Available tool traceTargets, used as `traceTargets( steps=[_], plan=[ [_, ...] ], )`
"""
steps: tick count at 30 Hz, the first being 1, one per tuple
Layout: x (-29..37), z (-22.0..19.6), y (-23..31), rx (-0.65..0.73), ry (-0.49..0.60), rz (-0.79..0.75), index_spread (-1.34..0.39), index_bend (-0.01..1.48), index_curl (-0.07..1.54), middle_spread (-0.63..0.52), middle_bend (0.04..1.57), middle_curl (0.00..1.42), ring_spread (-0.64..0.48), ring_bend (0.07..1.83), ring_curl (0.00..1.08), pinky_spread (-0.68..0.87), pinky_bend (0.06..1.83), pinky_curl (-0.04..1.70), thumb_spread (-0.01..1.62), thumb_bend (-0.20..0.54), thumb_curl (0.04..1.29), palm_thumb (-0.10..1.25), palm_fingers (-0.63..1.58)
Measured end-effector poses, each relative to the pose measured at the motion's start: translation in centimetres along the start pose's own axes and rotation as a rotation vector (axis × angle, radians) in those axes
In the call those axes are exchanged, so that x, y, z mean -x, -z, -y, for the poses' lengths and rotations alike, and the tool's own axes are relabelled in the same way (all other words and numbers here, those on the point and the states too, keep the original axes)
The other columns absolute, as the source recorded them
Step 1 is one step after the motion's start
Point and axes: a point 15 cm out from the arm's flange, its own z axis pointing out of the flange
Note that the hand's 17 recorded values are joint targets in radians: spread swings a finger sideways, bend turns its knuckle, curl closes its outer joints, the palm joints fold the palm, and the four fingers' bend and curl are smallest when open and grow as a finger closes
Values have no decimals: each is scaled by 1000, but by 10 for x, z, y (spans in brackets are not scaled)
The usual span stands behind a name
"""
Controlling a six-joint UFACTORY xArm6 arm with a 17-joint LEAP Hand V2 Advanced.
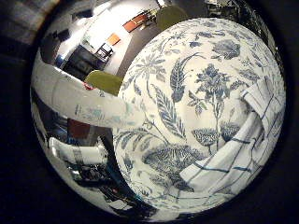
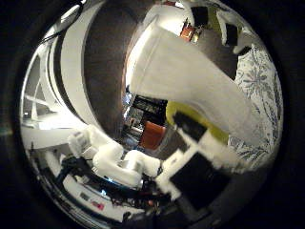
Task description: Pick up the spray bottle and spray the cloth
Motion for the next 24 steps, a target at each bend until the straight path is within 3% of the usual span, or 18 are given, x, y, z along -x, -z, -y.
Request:
traceTargets(
  steps=[3,8,16,24],
  plan=[
    [-1,-3,16,6,3,-18,-333,253,482,-54,454,468,-16,726,404,217,772,558,1020,-27,423,687,114],
    [6,-4,44,-3,30,-53,-312,183,436,-24,392,425,43,666,366,364,706,482,1017,-27,405,670,163],
    [16,-23,97,14,42,-109,-295,162,357,10,351,393,80,641,340,410,690,417,1020,-26,383,647,165],
    [31,-17,148,-15,39,-129,-299,165,321,23,346,381,86,624,317,407,674,359,1025,-25,370,644,196]
  ],
)
